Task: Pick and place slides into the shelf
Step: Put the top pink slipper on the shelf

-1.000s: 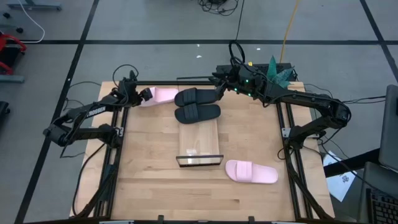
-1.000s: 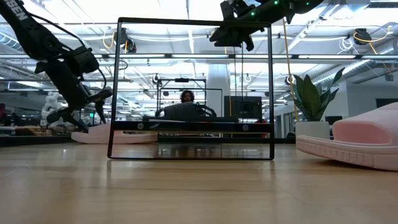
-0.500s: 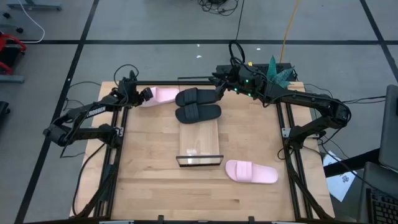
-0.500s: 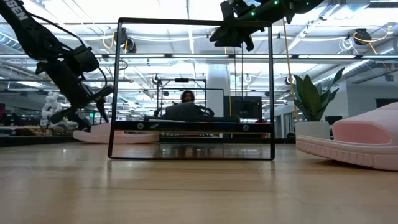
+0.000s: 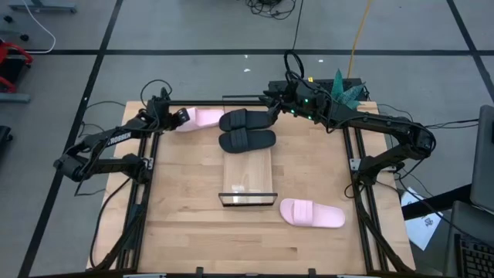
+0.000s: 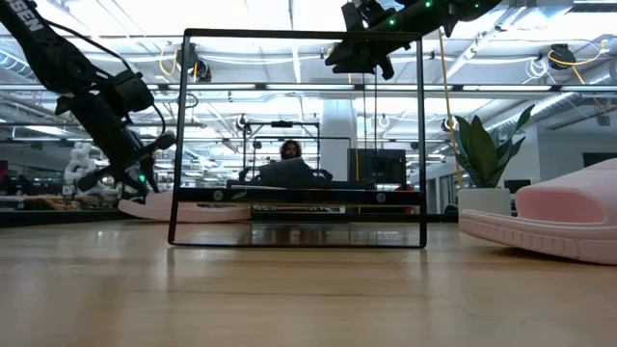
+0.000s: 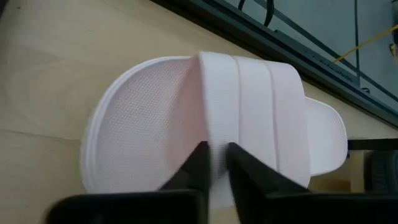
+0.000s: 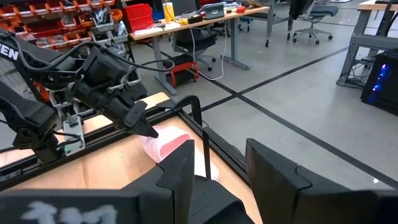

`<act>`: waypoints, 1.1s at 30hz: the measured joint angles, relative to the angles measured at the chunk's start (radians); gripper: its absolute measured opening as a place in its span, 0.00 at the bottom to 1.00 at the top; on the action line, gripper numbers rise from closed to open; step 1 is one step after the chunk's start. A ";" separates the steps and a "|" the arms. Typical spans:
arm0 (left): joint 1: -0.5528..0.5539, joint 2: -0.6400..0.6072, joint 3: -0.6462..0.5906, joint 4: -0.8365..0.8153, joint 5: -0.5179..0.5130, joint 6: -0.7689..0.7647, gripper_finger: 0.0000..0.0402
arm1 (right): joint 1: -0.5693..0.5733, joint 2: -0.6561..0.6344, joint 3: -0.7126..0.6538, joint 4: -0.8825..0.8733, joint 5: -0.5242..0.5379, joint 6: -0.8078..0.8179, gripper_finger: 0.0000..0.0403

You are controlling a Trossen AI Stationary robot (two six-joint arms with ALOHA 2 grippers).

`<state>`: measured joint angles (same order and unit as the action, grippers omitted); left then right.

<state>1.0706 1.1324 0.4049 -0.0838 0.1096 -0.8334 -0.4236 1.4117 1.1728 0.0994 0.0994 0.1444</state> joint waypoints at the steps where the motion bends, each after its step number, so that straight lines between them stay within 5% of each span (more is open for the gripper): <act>1: 0.000 0.000 0.000 -0.001 -0.003 0.000 0.05 | 0.000 0.000 0.000 0.000 0.000 0.000 0.33; 14: 0.000 -0.036 0.000 -0.002 -0.002 -0.041 0.01 | 0.000 0.000 0.000 0.000 -0.001 0.000 0.33; 33: 0.002 -0.474 0.000 -0.019 -0.164 -0.107 0.00 | 0.000 0.000 0.000 -0.010 -0.001 0.000 0.33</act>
<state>1.0726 0.6586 0.4049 -0.1031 -0.0544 -0.9404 -0.4236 1.4117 1.1728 0.0898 0.0985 0.1444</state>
